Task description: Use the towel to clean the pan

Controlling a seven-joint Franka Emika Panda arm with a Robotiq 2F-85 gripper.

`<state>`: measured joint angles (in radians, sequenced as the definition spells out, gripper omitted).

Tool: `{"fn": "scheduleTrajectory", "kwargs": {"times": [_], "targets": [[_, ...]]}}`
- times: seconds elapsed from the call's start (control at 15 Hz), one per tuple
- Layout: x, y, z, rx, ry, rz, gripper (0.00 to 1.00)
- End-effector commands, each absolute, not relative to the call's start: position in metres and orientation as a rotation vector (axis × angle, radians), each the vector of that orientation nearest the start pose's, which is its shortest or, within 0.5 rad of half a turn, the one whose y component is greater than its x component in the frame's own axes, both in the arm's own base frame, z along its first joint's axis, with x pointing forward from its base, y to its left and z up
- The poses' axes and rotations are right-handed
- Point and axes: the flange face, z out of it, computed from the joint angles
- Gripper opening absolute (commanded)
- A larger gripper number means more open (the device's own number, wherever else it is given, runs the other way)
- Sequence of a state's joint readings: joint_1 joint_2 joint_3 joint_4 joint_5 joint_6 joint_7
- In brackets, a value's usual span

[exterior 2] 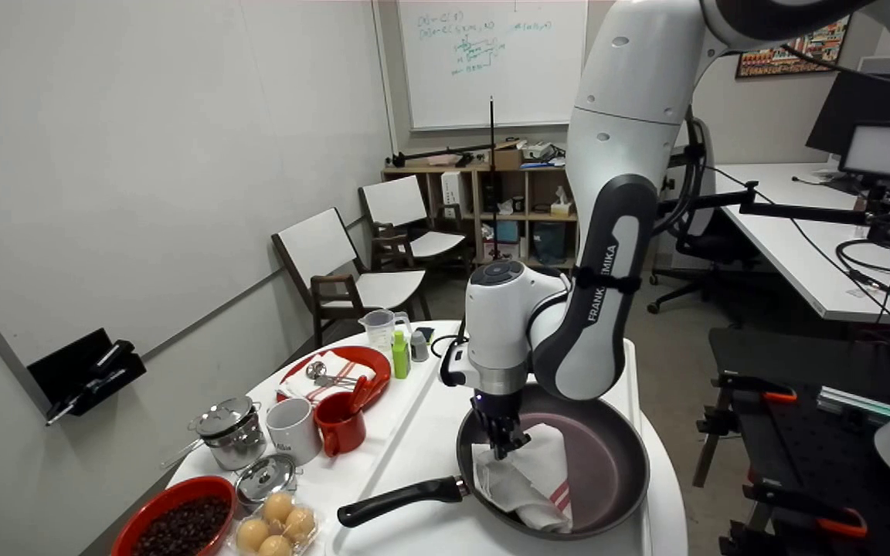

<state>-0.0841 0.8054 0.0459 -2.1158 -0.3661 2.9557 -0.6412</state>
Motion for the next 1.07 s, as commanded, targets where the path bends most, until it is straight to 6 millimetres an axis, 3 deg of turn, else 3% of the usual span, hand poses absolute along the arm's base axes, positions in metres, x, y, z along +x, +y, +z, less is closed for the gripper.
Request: {"fn": "scheduleTrajectory", "kwargs": {"times": [0.0, 0.4, 0.73, 1.0], "targets": [[0.566, -0.015, 0.016, -2.940, -1.338, -0.049, 0.01], [0.591, -0.085, 0.014, -3.113, -1.110, -0.079, 0.01], [0.575, -0.132, 0.005, -3.188, -0.969, -0.020, 0.01], [0.559, -0.145, 0.002, -3.208, -0.933, 0.031, 0.01]]}}
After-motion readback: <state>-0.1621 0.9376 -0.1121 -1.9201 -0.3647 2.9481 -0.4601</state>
